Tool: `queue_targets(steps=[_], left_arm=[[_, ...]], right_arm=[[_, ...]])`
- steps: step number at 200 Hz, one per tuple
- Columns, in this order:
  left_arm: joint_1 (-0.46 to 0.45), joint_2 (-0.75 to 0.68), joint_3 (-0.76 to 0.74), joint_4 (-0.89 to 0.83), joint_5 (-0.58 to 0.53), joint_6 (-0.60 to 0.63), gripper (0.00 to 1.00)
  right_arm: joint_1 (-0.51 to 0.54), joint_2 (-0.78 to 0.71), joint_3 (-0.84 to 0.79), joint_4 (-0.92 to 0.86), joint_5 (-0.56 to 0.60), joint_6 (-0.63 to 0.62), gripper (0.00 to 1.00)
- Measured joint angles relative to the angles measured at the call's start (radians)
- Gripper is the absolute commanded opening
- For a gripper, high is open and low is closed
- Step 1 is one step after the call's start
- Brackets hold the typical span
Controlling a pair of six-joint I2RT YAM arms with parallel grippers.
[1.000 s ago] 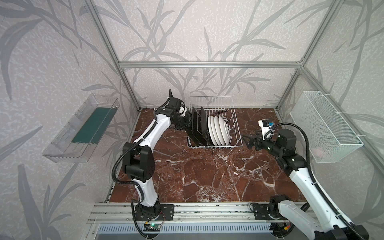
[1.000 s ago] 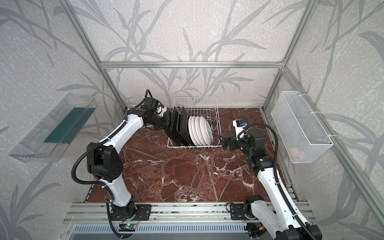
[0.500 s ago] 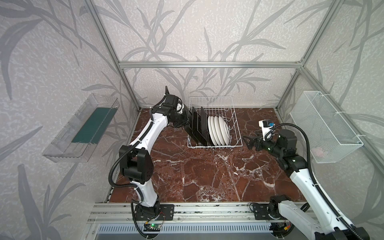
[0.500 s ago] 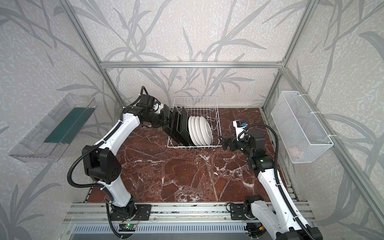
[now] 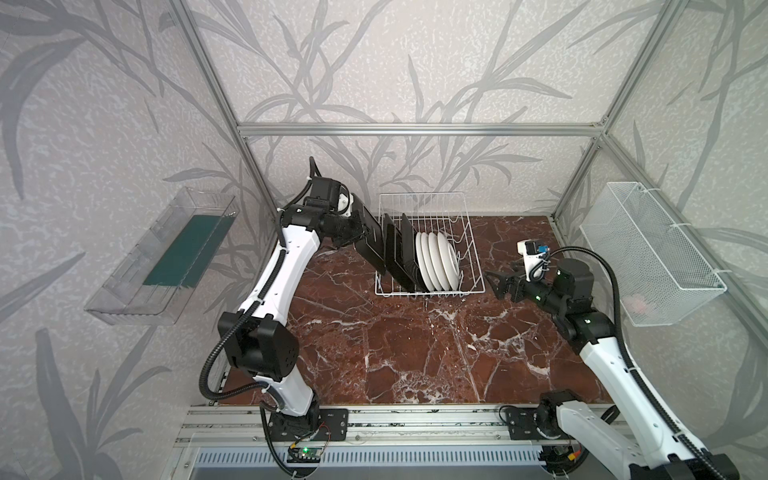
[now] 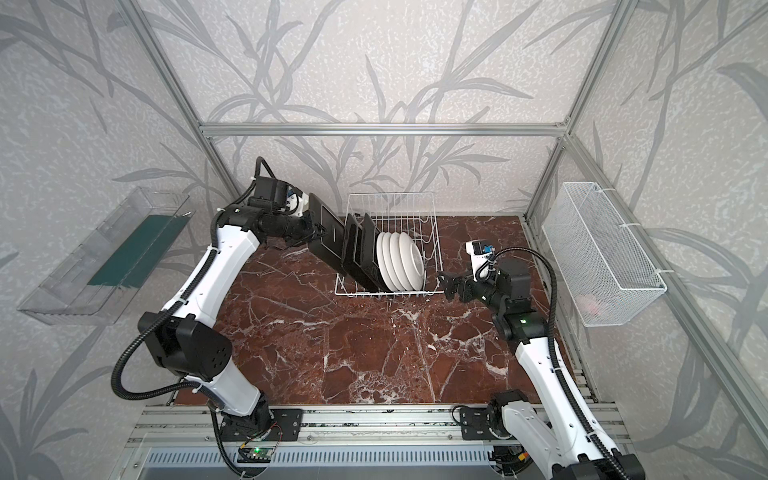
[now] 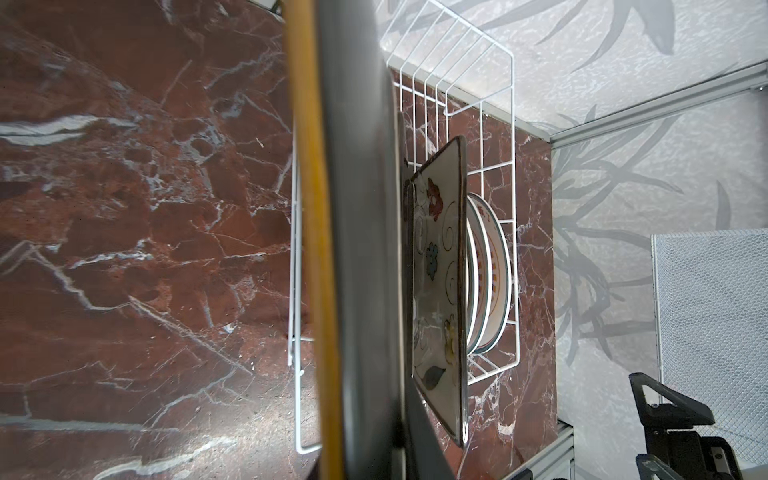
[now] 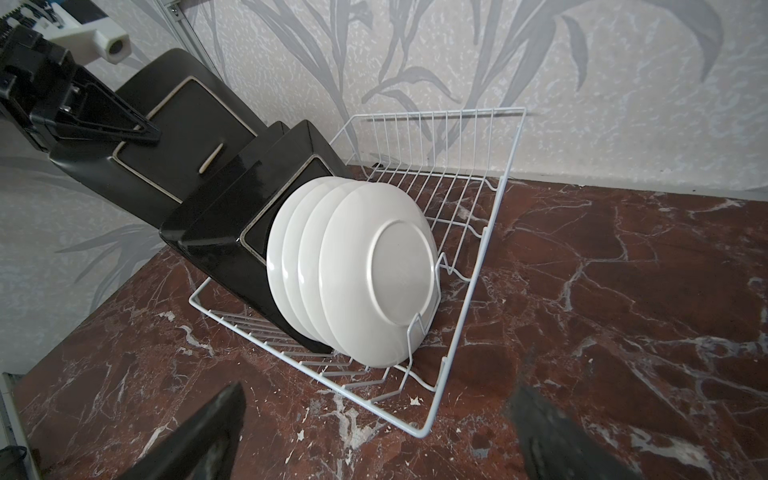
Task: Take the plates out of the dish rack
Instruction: 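Close the left gripper on the edge of the outermost dark plate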
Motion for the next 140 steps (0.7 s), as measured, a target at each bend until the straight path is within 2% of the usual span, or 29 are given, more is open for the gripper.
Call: queue_targets(steps=[85, 140], left_arm=[[0.006, -0.020, 0.101, -0.024, -0.021, 0.014, 0.00], [-0.005, -0.059, 0.161, -0.024, -0.055, 0.142, 0.00]], right_arm=[[0.000, 0.002, 0.001, 0.000, 0.000, 0.031, 0.99], [0.000, 0.017, 0.023, -0.002, -0.013, 0.064, 0.99]])
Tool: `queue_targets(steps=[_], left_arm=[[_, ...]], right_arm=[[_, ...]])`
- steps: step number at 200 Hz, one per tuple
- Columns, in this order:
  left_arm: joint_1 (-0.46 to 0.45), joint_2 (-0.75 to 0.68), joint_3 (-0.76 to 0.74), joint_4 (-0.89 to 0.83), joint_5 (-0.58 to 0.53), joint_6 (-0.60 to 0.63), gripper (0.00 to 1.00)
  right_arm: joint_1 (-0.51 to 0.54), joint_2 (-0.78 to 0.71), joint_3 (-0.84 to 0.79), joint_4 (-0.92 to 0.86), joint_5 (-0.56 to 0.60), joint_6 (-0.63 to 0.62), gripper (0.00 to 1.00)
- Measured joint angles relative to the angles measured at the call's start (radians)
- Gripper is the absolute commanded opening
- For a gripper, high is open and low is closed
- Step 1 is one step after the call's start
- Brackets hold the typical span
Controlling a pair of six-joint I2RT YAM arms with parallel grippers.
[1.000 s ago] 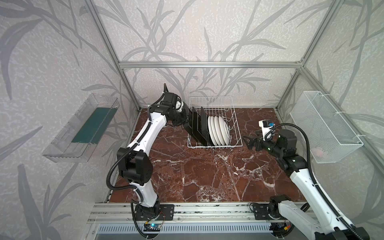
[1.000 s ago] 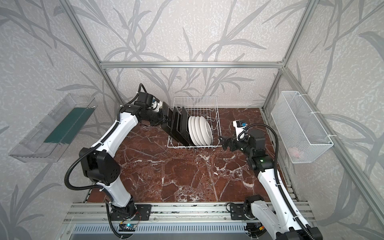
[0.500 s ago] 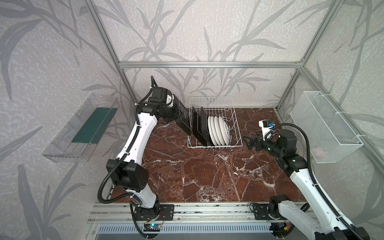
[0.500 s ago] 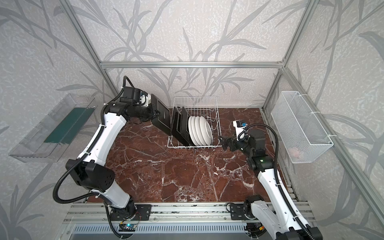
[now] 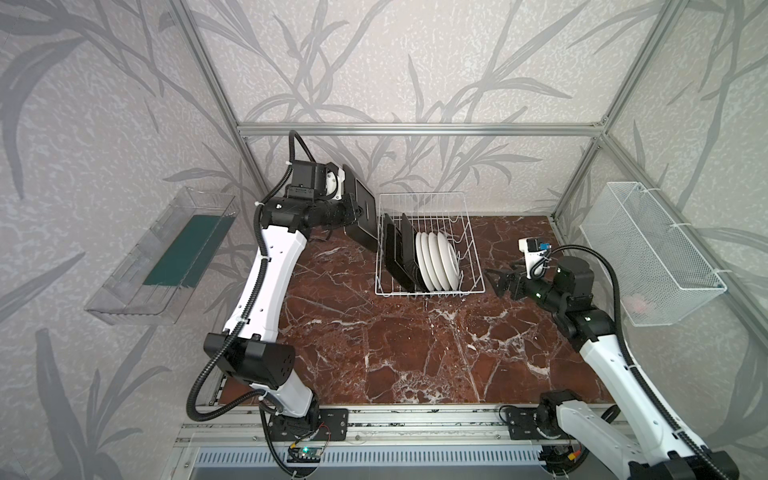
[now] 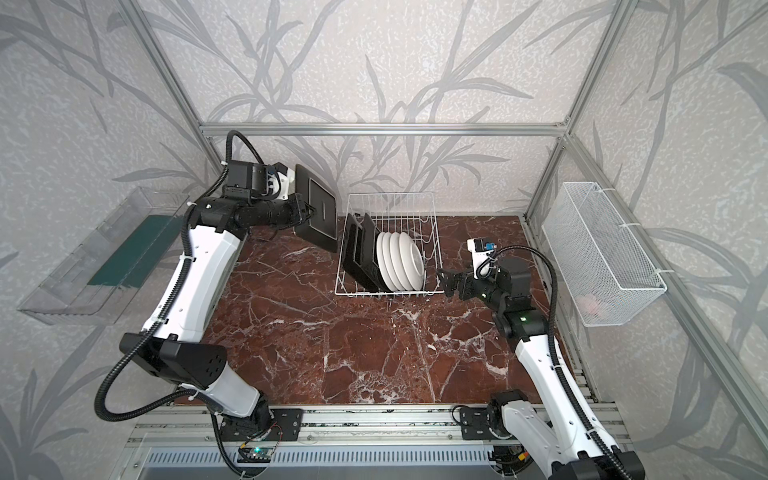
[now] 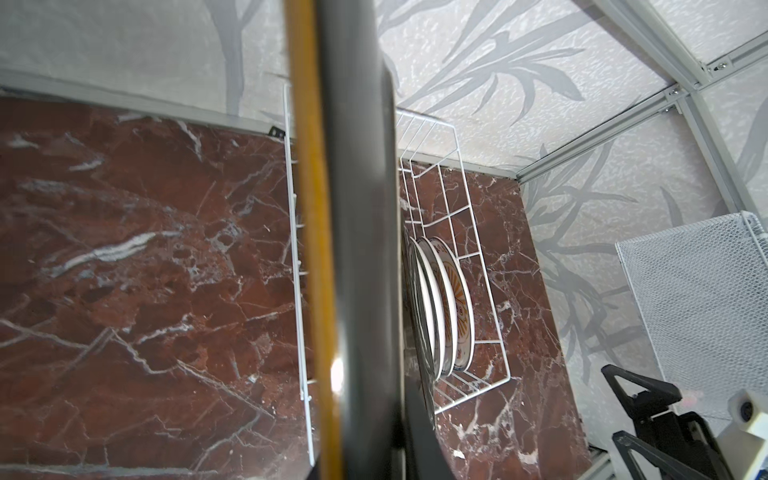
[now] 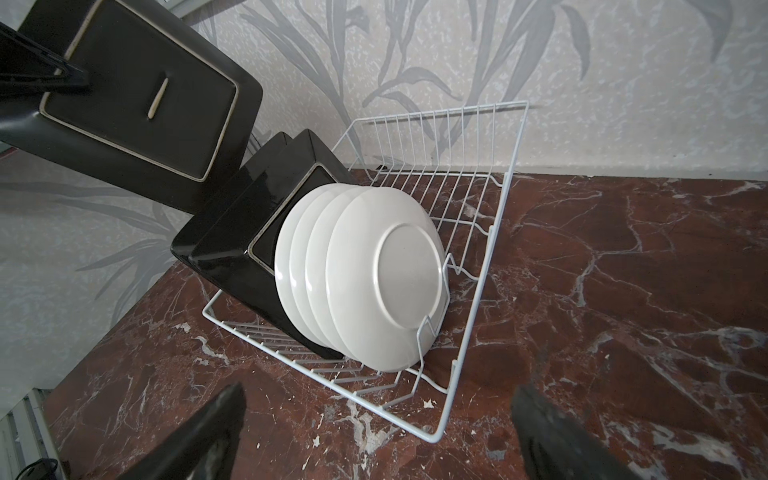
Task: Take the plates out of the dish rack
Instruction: 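Close the left gripper on the edge of the outermost dark plate, then lift the dark plate up out of the rack with the left gripper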
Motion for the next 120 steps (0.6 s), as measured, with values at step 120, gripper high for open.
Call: queue_targets(steps=[120], left_arm=[[-0.167, -0.338, -0.510, 0.411, -0.207, 0.579, 0.00]], right_arm=[[0.001, 0.131, 0.321, -0.155, -0.078, 0.224, 0.99]])
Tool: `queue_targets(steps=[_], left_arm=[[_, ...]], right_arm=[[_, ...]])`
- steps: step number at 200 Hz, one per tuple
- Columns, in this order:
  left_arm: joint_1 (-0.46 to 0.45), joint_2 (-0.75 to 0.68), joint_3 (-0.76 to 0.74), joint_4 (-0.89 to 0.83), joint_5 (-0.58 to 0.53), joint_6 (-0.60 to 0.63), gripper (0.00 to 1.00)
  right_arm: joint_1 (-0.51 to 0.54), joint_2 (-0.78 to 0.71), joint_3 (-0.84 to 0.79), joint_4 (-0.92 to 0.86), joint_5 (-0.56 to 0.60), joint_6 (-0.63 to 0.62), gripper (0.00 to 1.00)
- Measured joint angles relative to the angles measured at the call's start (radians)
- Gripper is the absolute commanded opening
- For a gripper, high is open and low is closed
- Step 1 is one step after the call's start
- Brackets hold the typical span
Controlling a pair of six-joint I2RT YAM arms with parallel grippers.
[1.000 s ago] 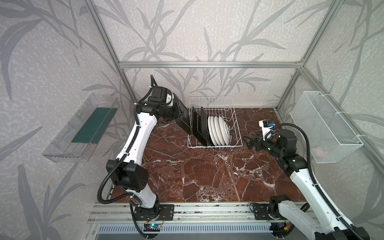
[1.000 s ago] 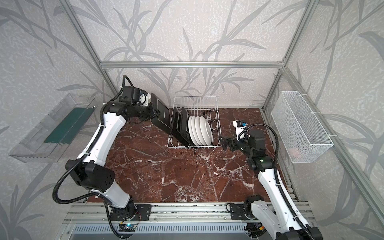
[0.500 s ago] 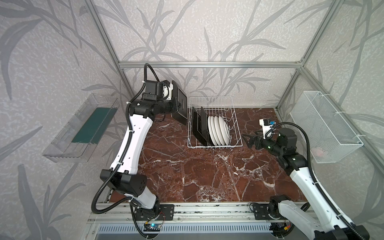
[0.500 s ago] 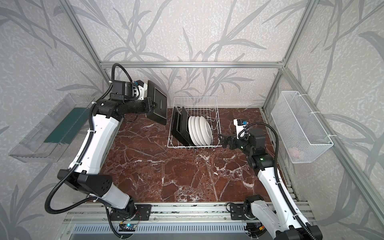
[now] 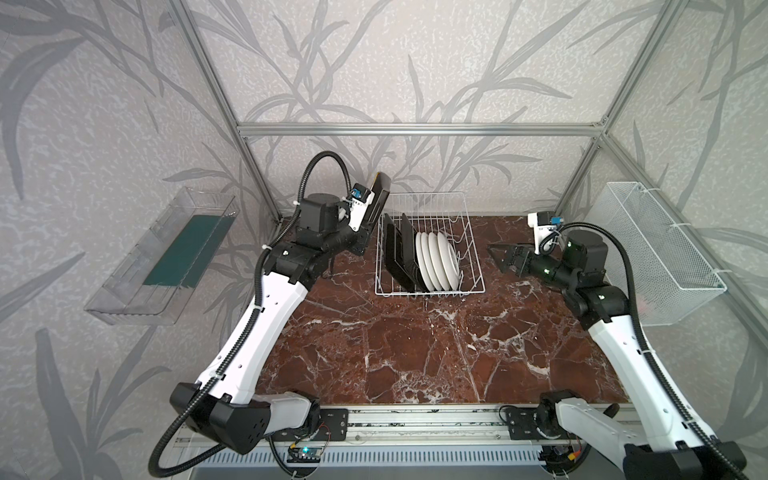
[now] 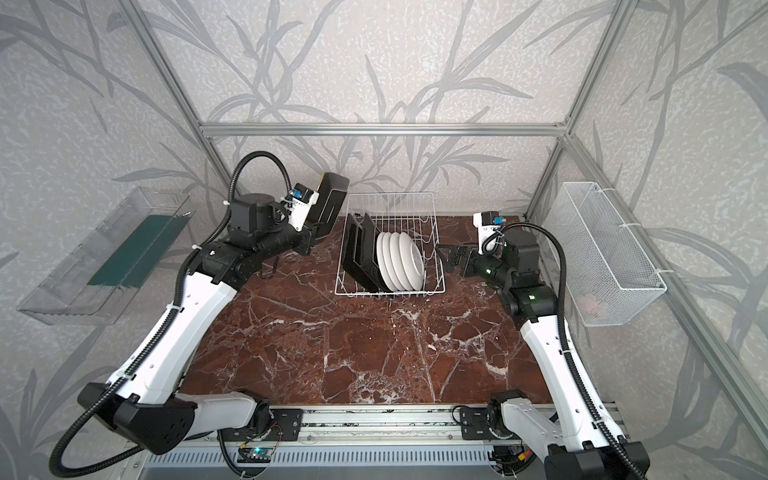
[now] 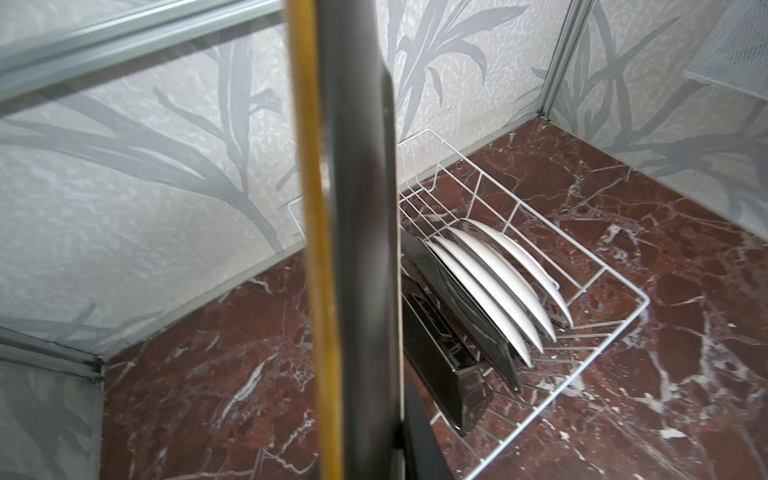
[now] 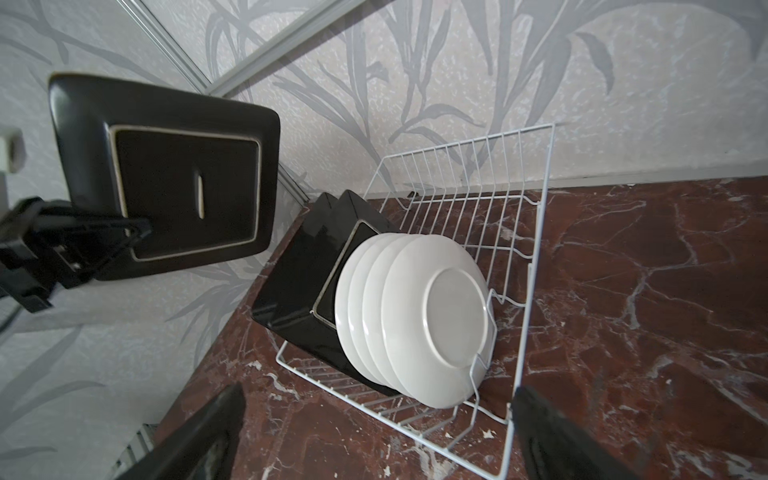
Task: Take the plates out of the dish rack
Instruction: 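Lift the dark plate up out of the rack with the left gripper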
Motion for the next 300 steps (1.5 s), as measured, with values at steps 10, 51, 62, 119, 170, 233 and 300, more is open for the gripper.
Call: queue_targets(steps=[10, 51, 62, 119, 170, 233, 300], left_arm=[[-0.002, -0.015, -0.031, 0.032, -0.005, 0.044, 0.00], [-0.018, -0.023, -0.063, 0.134, 0.005, 0.204, 0.00], [-0.021, -0.030, -0.082, 0.179, 0.014, 0.258, 0.00], [-0.046, -0.048, -0.175, 0.250, 0.122, 0.487, 0.00], [-0.092, -0.048, -0.258, 0.337, 0.122, 0.671, 0.00], [-0.157, -0.016, -0.311, 0.481, 0.062, 0.872, 0.00], [-0.180, 0.028, -0.394, 0.647, 0.029, 1.019, 0.00]], right_arm=[[0.000, 0.026, 0.030, -0.002, -0.021, 0.048, 0.99], [0.016, 0.143, 0.135, 0.003, -0.080, 0.235, 0.99], [0.023, 0.161, 0.148, 0.006, -0.084, 0.273, 0.99], [0.073, 0.230, 0.227, 0.026, -0.069, 0.426, 0.99], [0.108, 0.346, 0.385, 0.027, -0.063, 0.500, 0.99], [0.164, 0.442, 0.454, 0.027, -0.039, 0.560, 1.00], [0.232, 0.468, 0.441, 0.035, -0.028, 0.610, 0.87]])
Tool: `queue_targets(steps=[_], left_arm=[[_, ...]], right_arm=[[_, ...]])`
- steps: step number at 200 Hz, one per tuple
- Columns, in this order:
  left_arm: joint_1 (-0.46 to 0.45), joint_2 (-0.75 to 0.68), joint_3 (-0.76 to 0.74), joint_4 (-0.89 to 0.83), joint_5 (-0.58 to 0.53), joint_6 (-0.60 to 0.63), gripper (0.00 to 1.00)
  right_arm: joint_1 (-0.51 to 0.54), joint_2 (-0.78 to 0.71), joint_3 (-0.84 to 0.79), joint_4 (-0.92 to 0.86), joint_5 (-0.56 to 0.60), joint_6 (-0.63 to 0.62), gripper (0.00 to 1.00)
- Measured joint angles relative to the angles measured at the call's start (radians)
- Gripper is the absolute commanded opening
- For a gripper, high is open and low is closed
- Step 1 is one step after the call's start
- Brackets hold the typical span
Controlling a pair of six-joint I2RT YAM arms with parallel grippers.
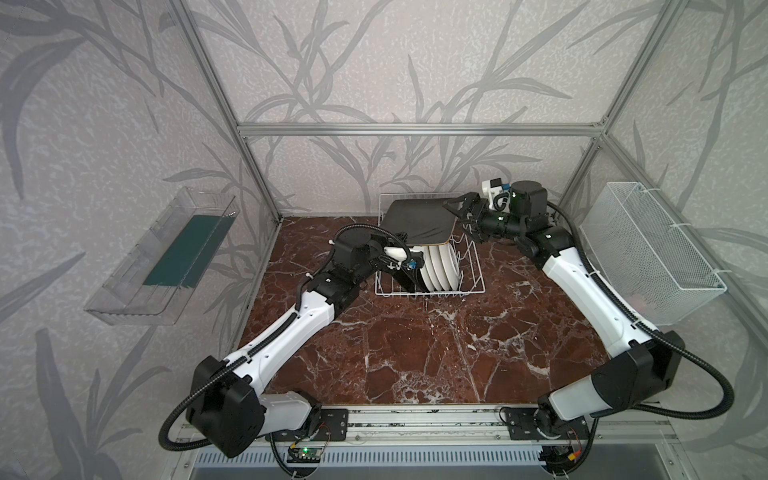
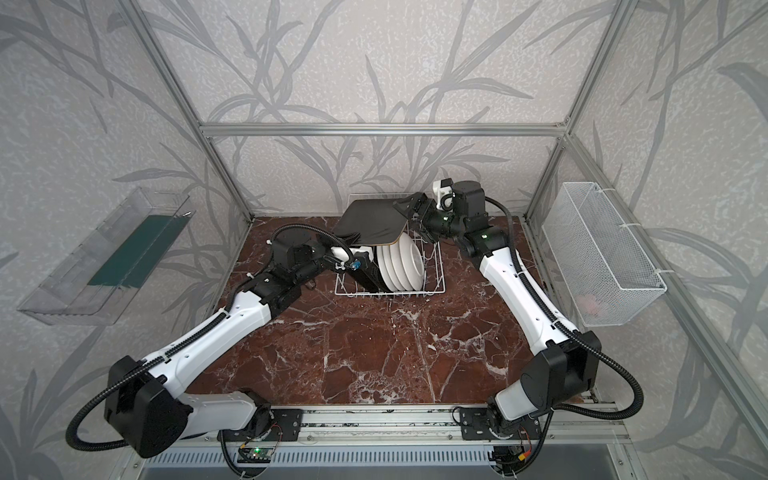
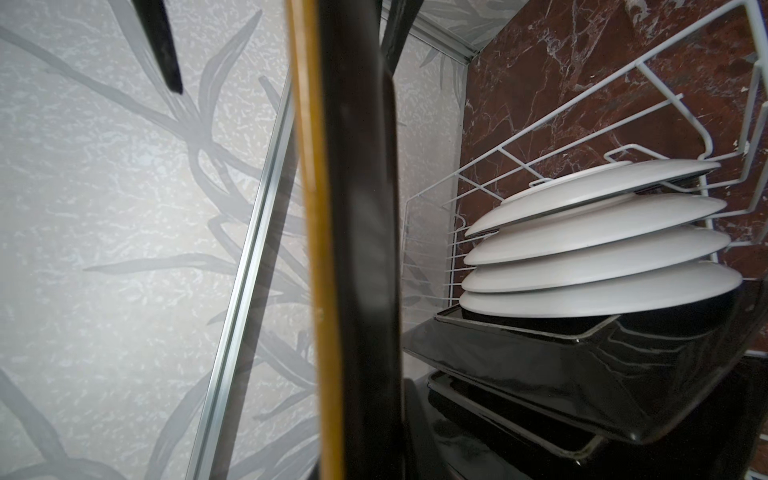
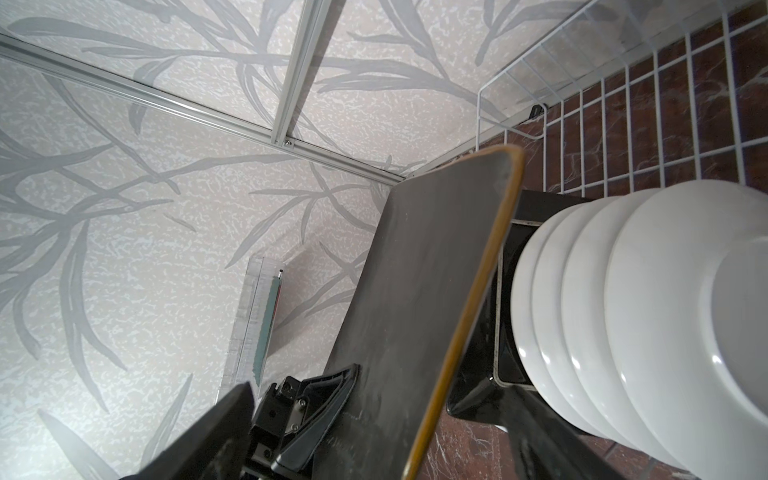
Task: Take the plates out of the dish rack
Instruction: 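Lift the dark plate up out of the rack with the left gripper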
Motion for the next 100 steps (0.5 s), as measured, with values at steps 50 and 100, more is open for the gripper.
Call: queue_targets(steps=[50, 100], left_arm=[[-0.006, 0.026, -0.026, 0.061, -0.014, 0.041, 0.00], [-0.015, 0.027, -0.026, 0.107, -0.014, 0.045, 0.00]], right_arm=[[0.026, 0.034, -0.029, 0.039, 0.016, 0.034, 0.70], [0.039, 0.064, -0.057, 0.056, 0.050, 0.055, 0.58]])
